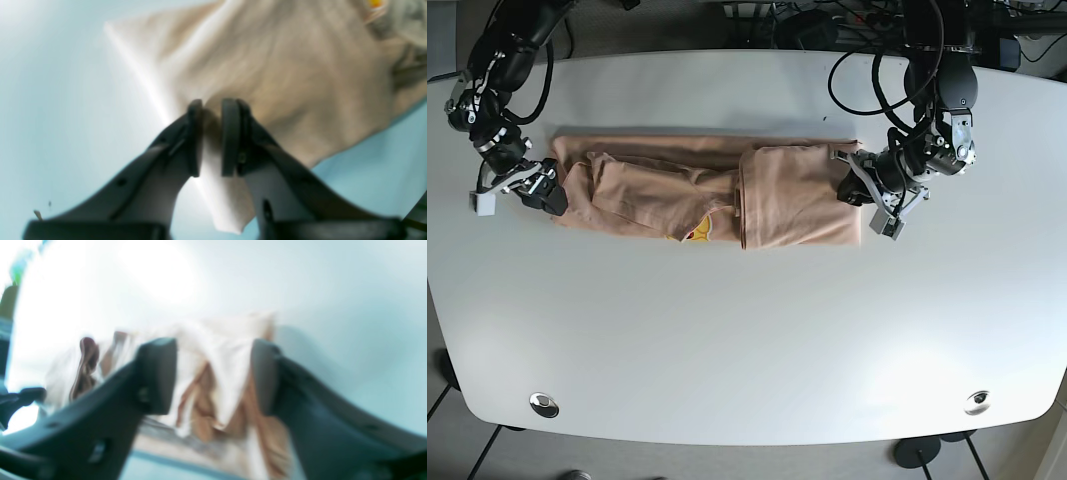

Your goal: Fold the T-shirt properly

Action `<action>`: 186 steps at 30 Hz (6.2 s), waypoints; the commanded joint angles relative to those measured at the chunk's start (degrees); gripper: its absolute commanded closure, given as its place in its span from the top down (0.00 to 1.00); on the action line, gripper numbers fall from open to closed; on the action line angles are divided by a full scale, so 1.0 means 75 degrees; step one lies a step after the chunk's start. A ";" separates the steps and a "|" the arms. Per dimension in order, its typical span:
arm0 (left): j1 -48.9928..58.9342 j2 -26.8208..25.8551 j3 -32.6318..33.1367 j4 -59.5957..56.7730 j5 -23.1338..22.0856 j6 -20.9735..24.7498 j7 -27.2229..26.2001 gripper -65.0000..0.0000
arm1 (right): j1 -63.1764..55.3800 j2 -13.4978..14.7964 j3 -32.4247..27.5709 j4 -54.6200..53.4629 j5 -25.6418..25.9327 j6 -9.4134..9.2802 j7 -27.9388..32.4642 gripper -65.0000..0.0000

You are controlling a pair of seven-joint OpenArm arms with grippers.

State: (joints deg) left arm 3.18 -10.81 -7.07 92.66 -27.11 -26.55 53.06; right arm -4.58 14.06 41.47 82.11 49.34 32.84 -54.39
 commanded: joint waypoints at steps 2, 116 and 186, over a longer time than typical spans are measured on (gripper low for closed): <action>-0.0008 -0.0030 -0.0270 -0.0206 -0.0153 -0.0499 -0.0762 0.07 | 0.0171 0.0463 0.0138 -0.0861 0.0143 0.0035 0.0073 0.66; 0.2149 -0.0628 -0.3717 0.2561 -0.0153 -0.1794 -0.1090 0.07 | 0.0734 -0.2116 -0.7470 0.2855 -0.2060 -0.1876 0.0706 0.48; -0.3255 -0.0604 0.0773 -0.3019 0.2050 -0.1519 -0.3306 0.18 | 0.1062 -0.0533 -0.8583 -0.0357 -0.2095 -0.1888 0.4351 0.05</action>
State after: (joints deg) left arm -20.29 -15.03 -1.13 69.63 -11.49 -36.97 28.97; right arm 2.42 9.61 -23.24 78.26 33.01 18.15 -22.76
